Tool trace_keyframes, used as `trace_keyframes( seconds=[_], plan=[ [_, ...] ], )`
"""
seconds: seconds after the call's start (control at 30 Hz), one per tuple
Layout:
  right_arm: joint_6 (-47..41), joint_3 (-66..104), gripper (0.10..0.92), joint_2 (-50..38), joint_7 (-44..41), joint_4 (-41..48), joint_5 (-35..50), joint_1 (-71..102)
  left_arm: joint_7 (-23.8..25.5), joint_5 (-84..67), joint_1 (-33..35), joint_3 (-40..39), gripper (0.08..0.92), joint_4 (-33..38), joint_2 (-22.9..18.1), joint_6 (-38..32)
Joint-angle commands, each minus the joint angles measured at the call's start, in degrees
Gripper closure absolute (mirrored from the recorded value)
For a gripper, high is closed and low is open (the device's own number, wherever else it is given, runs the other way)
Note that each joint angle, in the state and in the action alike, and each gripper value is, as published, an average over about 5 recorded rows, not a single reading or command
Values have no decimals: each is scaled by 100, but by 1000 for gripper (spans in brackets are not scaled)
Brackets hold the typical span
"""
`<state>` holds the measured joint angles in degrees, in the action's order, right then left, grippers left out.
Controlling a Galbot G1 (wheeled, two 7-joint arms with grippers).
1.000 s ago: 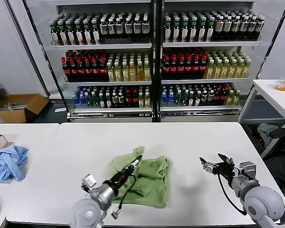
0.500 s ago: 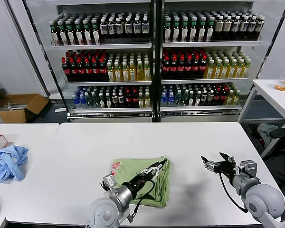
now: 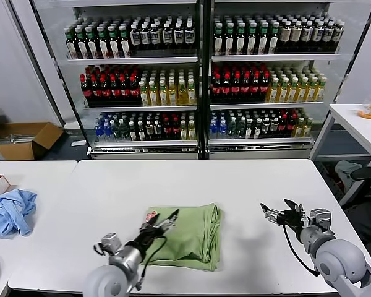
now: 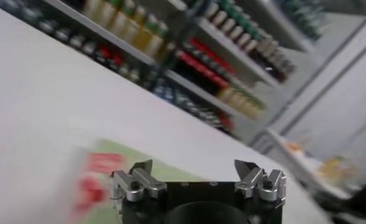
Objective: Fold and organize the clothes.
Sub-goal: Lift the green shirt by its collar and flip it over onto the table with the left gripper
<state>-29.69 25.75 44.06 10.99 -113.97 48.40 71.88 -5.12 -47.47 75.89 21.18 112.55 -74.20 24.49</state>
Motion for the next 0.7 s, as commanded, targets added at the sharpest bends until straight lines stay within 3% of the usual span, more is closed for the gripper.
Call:
trace_keyframes(
  seconds=[0.03, 0.6, 0.7],
  plan=[
    [2, 11, 203, 49, -5, -2, -22, 8, -236, 377, 520, 733, 177, -33, 248, -11],
    [9, 199, 203, -40, -13, -106, 2, 105, -41, 110, 148, 53, 177, -440, 140, 372],
    [11, 225, 203, -43, -14, -122, 1, 138, -7, -67, 110, 3, 209, -429, 88, 332]
  ],
)
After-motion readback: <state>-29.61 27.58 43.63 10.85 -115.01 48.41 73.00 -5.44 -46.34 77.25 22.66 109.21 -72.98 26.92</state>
